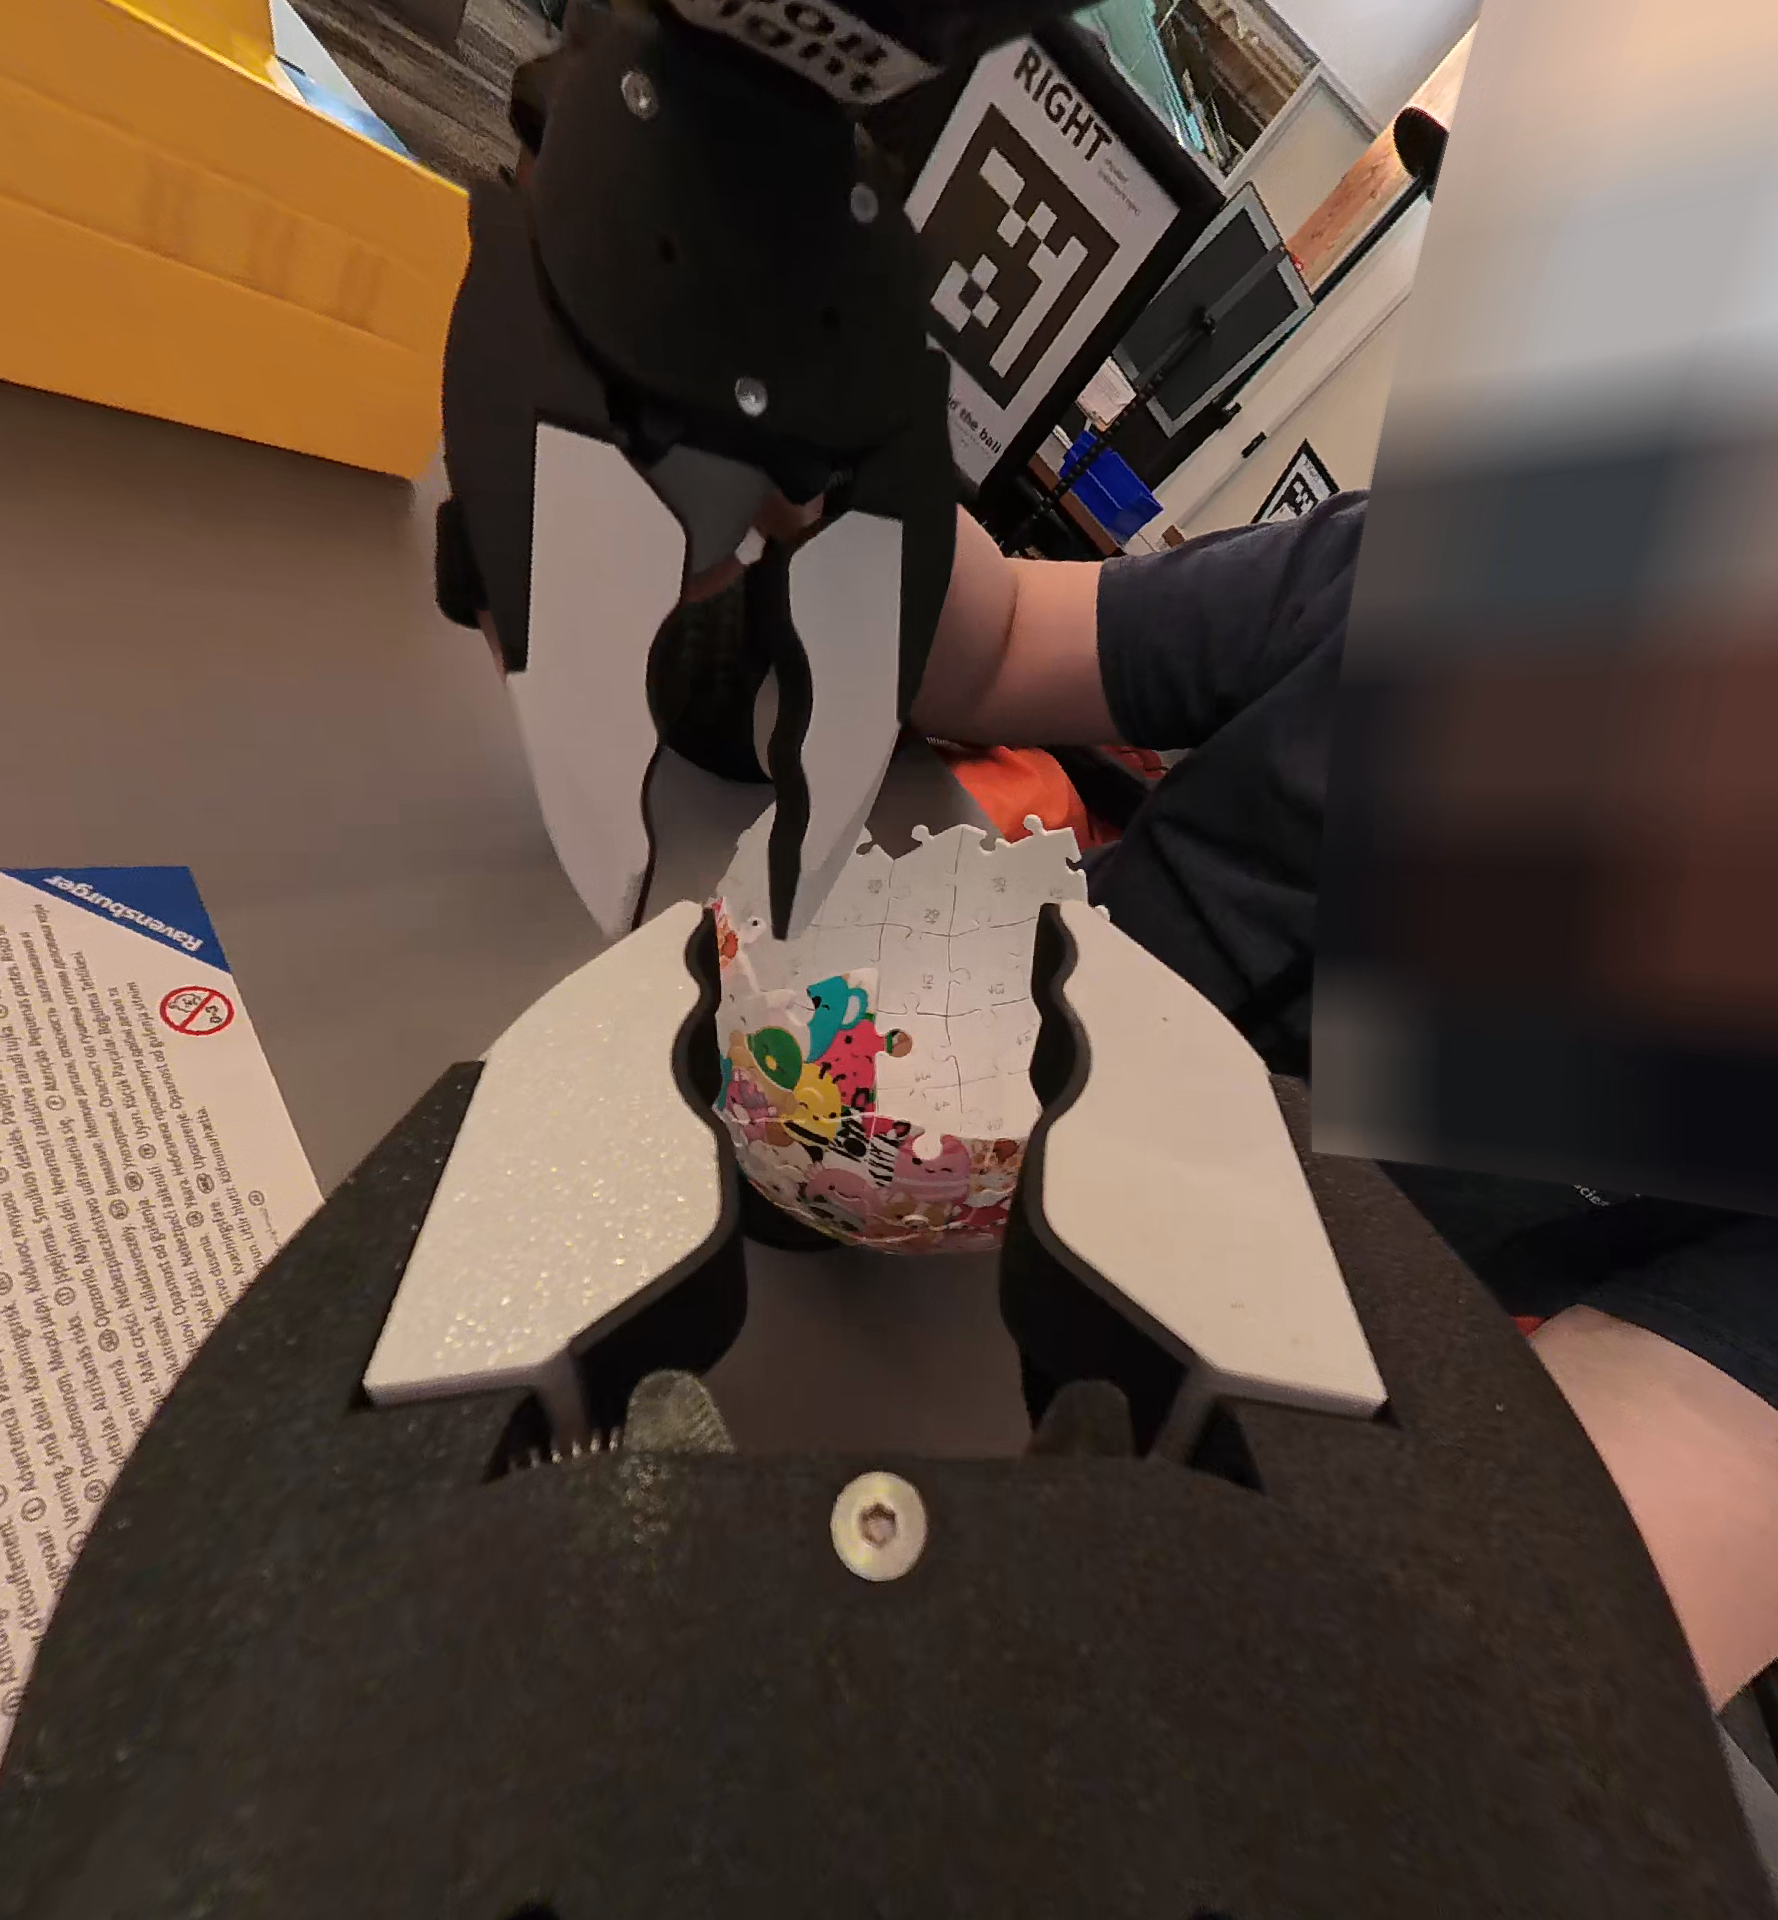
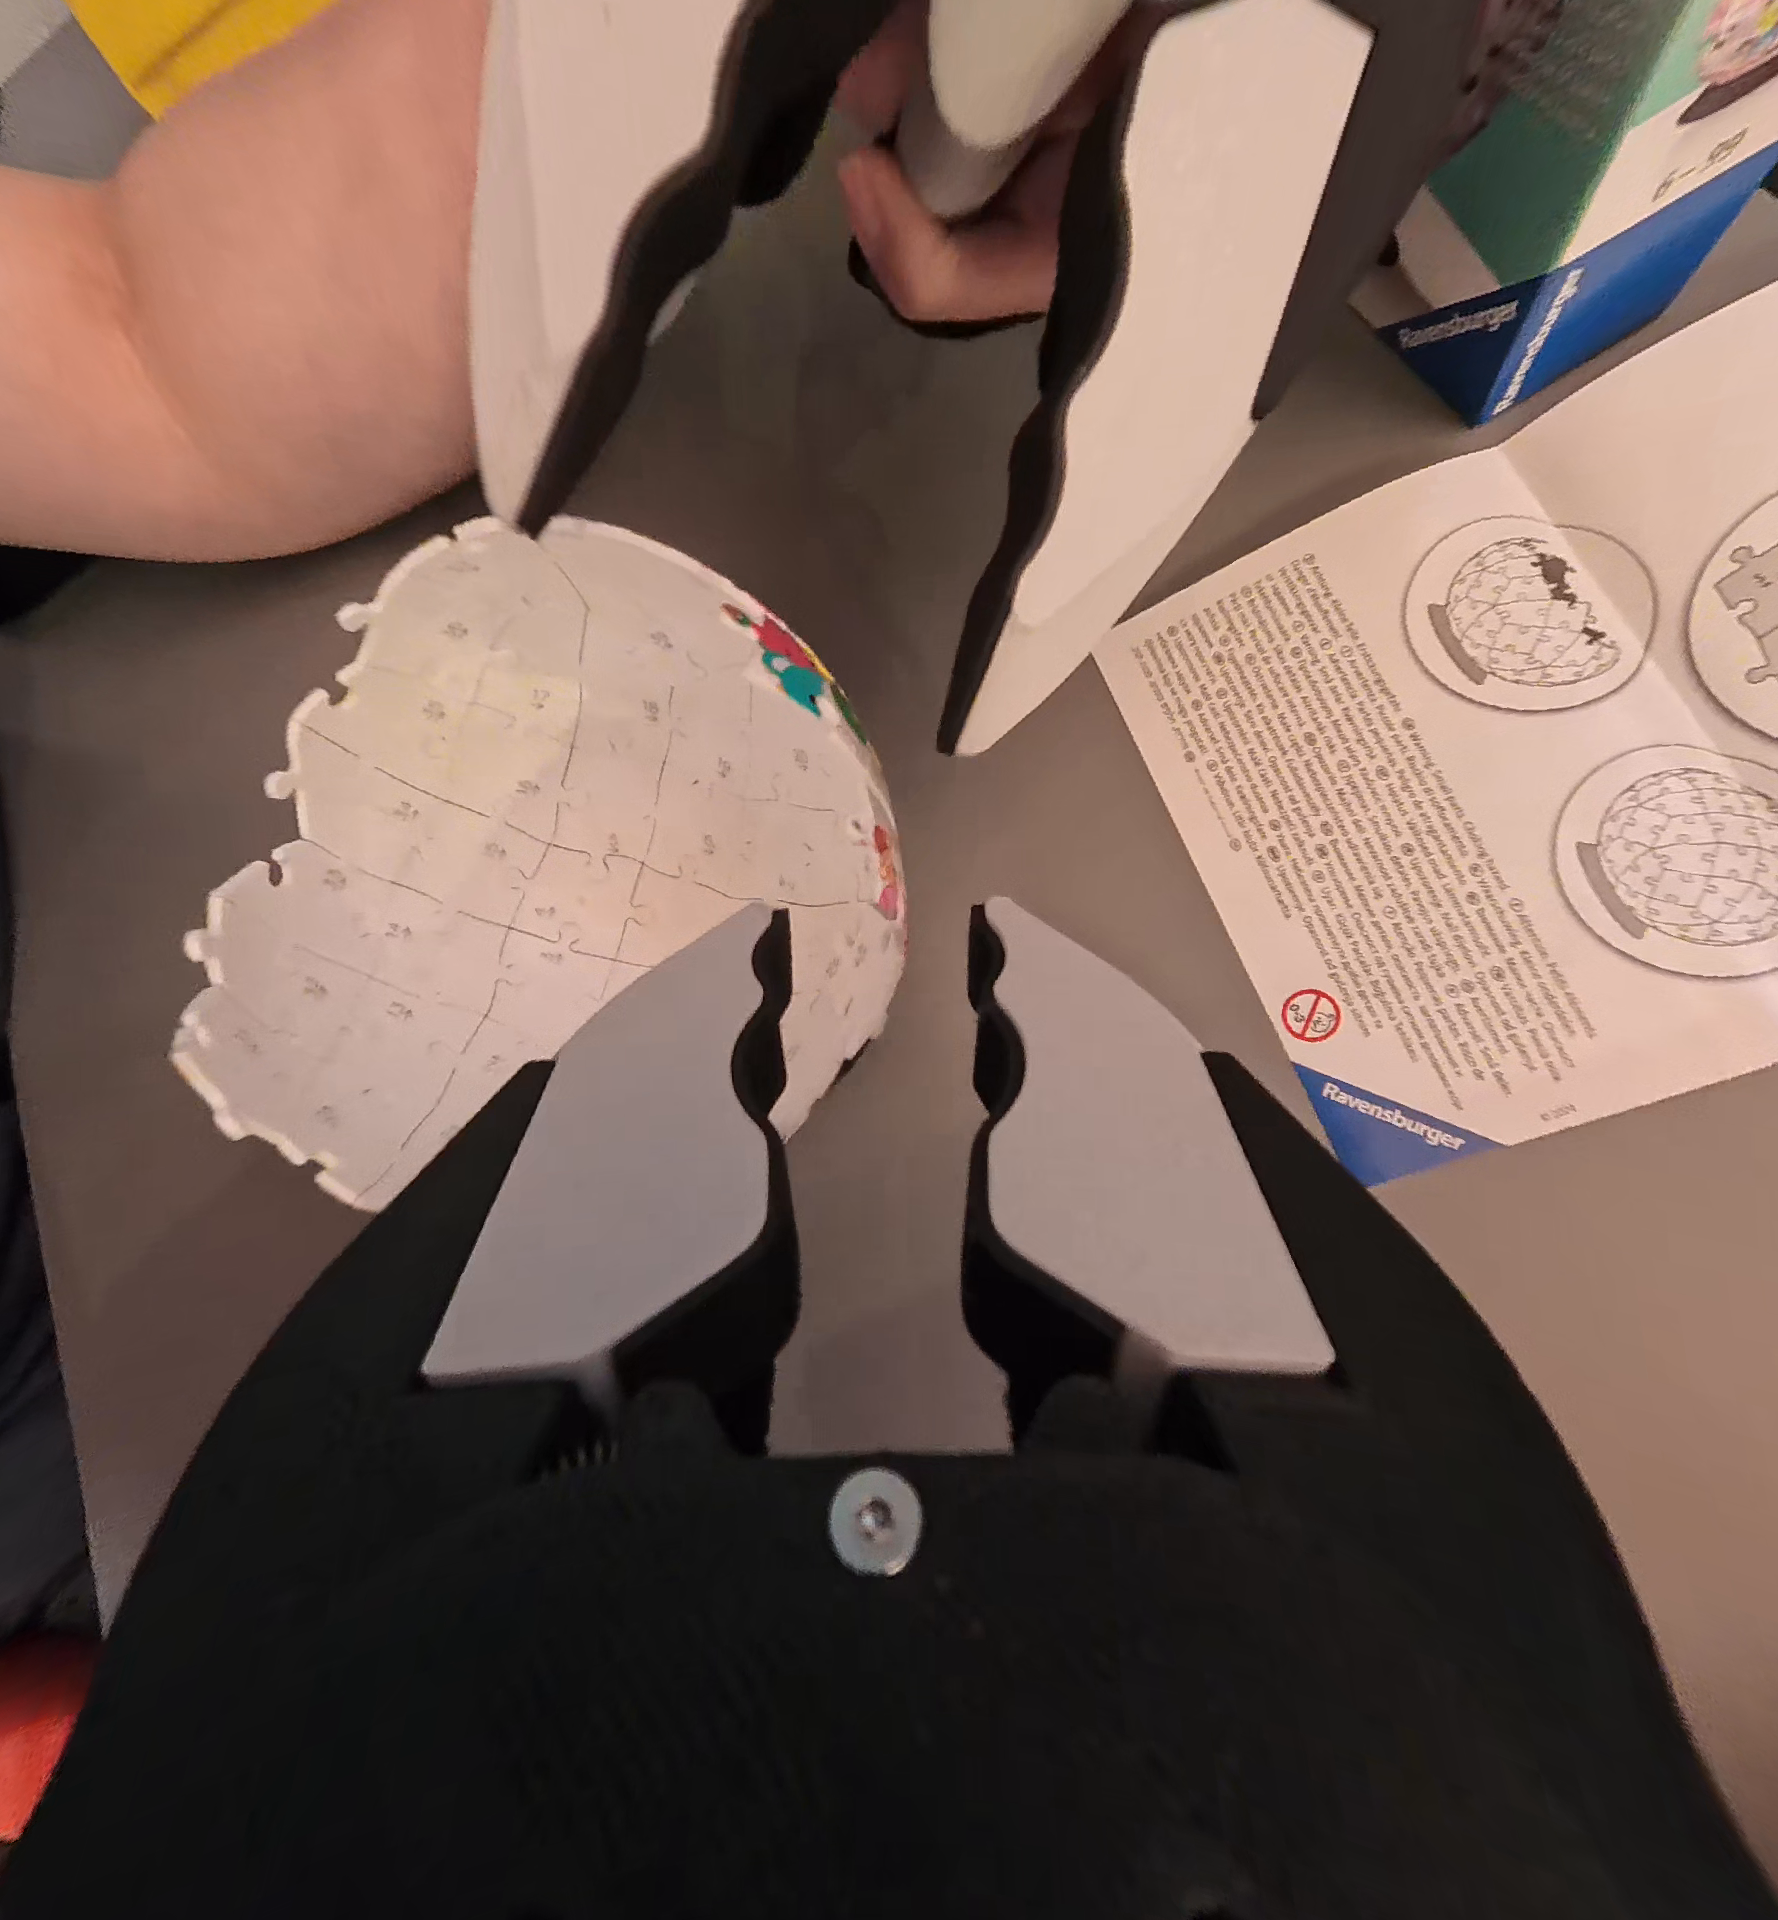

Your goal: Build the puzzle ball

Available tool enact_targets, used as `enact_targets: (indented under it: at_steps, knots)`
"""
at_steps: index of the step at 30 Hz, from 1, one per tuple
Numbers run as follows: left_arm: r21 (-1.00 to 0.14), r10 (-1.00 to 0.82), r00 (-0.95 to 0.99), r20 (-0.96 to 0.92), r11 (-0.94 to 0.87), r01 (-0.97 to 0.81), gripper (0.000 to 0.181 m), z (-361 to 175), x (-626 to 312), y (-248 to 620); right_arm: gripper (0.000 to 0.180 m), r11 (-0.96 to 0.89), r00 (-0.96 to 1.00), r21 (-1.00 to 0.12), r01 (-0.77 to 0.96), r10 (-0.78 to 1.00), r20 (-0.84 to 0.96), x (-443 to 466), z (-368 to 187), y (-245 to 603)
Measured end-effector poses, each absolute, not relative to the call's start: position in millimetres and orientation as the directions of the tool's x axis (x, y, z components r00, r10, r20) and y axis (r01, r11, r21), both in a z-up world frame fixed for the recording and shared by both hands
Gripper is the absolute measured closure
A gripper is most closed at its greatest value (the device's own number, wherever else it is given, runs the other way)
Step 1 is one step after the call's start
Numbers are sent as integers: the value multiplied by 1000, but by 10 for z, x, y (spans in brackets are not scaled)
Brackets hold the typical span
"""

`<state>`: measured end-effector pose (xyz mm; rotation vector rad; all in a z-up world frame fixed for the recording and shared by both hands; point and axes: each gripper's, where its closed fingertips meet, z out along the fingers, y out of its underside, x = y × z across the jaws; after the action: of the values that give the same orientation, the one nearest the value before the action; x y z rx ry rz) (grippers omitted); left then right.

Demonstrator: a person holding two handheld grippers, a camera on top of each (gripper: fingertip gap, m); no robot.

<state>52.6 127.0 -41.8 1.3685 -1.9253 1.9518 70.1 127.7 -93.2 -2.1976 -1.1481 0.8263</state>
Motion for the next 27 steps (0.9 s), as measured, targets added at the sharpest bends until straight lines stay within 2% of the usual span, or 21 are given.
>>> enact_targets:
  at_steps: [27]
  knots:
    - [-760,-507,-596,623,-212,-614,123,-416,505,1281,159,-571,459,-629,527,815,-355,703,-1148,1292]
